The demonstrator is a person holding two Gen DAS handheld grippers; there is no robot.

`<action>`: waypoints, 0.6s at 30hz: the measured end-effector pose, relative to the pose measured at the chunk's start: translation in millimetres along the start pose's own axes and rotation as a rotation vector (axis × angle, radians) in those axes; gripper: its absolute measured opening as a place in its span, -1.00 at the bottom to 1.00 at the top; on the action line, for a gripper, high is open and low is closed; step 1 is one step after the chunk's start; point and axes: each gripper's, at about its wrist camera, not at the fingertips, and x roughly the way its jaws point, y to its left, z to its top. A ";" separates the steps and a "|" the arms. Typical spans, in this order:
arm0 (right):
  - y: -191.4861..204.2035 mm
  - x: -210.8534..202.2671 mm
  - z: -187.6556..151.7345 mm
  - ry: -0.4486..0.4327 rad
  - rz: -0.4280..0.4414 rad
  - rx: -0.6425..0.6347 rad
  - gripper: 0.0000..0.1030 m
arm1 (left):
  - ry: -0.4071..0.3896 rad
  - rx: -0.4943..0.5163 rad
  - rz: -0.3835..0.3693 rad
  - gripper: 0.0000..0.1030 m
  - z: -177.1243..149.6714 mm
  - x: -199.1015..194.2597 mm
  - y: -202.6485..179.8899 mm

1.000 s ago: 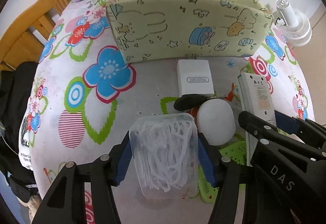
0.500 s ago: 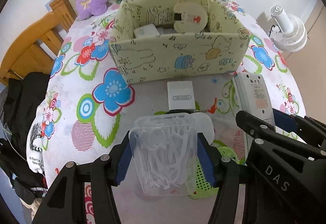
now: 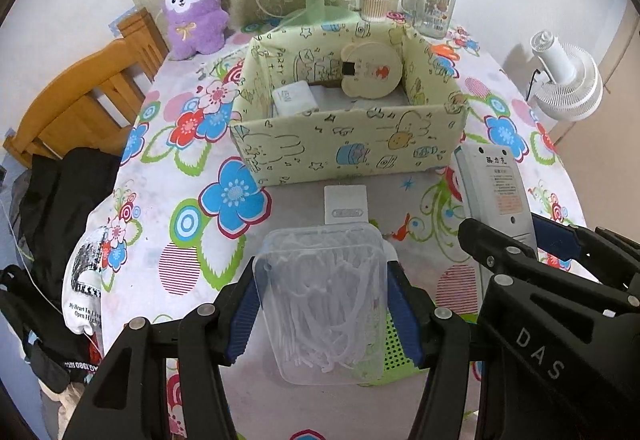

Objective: Organize rigid objects
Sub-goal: 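Carry the floss-pick box with the left gripper while the right gripper carries the white device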

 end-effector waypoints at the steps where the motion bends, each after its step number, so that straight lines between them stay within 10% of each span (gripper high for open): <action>1: -0.2 -1.4 0.3 -0.003 0.003 -0.004 -0.09 | 0.000 -0.012 -0.006 0.19 0.7 -1.5 0.0; 18: -2.3 -39.8 13.2 -0.085 0.056 -0.094 -0.09 | -0.087 -0.121 0.038 0.19 2.5 -40.1 -7.1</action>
